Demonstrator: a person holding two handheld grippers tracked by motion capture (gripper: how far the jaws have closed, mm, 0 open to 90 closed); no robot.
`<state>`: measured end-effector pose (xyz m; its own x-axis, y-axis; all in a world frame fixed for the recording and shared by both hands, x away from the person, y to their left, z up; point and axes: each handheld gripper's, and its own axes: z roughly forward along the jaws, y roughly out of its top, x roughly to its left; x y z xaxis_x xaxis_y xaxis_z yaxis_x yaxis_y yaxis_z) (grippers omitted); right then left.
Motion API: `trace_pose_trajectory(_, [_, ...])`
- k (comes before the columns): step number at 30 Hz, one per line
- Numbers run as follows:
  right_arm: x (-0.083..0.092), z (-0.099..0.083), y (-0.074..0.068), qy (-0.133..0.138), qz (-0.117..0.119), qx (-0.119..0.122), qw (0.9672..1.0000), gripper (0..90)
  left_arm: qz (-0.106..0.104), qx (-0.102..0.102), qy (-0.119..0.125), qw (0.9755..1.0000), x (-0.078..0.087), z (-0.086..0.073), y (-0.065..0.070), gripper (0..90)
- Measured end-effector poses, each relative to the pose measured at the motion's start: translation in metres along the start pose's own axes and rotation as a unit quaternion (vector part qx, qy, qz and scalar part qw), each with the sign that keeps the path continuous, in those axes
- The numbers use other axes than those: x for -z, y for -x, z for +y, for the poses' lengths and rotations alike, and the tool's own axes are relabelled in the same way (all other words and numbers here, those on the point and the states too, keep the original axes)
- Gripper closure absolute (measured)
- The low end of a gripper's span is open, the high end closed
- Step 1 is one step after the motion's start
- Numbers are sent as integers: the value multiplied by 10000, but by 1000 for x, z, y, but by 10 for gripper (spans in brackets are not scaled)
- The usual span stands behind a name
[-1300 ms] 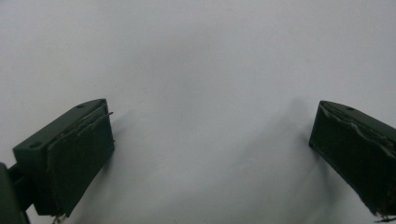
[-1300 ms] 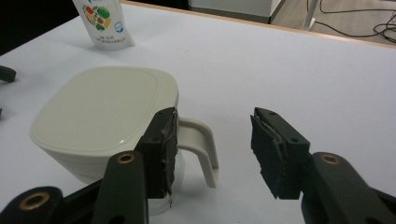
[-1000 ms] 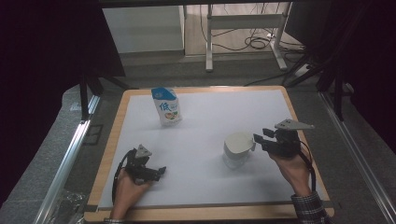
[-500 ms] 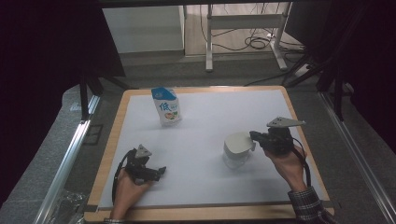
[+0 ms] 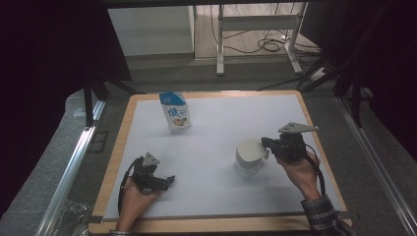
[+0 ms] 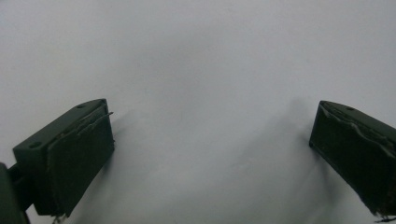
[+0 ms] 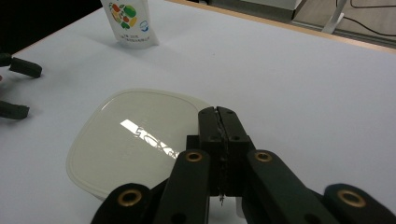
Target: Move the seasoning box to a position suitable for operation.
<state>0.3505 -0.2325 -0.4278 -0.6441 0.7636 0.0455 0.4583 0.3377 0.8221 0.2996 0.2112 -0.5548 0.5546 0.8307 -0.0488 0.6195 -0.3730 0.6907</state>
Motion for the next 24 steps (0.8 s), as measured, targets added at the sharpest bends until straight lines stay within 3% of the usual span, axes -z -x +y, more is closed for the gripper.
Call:
trace_pose_trajectory(18, [1, -3, 2, 48, -20, 22, 10000, 896, 1, -24, -14, 10000, 0, 0, 0, 0])
trace_pose_trajectory(24, [0, -5, 6, 40, -142, -7, 9999, 896, 4, -9, -16, 10000, 0, 0, 0, 0])
